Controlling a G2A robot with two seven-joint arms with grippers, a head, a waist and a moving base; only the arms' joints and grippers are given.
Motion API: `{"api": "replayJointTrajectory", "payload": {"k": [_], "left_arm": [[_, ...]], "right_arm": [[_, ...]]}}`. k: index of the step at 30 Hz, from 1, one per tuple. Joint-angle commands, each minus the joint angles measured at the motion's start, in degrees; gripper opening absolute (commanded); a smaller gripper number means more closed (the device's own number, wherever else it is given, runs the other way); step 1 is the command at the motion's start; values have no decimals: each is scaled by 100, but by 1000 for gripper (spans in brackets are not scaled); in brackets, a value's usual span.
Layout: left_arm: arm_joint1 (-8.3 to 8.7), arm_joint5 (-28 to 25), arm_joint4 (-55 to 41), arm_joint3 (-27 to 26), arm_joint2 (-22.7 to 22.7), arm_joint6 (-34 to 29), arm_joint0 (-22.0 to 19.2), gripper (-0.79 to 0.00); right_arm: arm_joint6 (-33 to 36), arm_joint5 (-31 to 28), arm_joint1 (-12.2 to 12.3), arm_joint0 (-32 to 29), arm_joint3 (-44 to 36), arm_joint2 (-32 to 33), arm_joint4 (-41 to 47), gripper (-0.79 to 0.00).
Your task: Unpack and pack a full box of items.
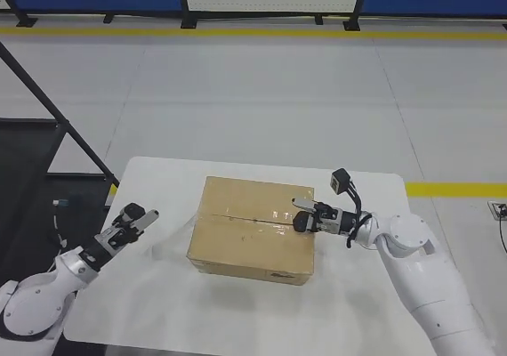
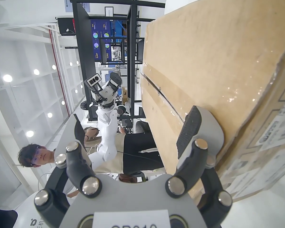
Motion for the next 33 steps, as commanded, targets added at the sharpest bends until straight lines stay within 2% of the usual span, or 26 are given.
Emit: {"api": "replayJointTrajectory", "payload": {"k": [1,9,12,14,16,18,20,22,24,28,33], "left_arm": [[19,-100,24,-41,-200,-56,156,0],[19,-100,24,-41,-200,-56,156,0],[-8,96,-130,120,-70,-43,137,0],[-50,190,-528,289,101,-14,92,0],[-125,198,-1621,641,339,-123,-17,0],[-189,280,-2680,1029,578,-548,-164,0],[-239,364,-2697,1387,823,-573,-346,0],[-322,534,-3133,1650,1150,-724,-505,0],[-374,645,-2862,1951,1405,-671,-728,0],[-492,833,-2795,2248,1873,-845,-1058,0],[-617,1009,-2892,2559,2188,-800,-1304,0]], "right_arm": [[0,2,-1,2,4,-1,4,0],[0,2,-1,2,4,-1,4,0],[0,2,-1,2,4,-1,4,0],[0,2,-1,2,4,-1,4,0],[0,2,-1,2,4,-1,4,0],[0,2,-1,2,4,-1,4,0],[0,2,-1,2,4,-1,4,0],[0,2,-1,2,4,-1,4,0],[0,2,-1,2,4,-1,4,0],[0,2,-1,2,4,-1,4,0],[0,2,-1,2,4,-1,4,0]]}}
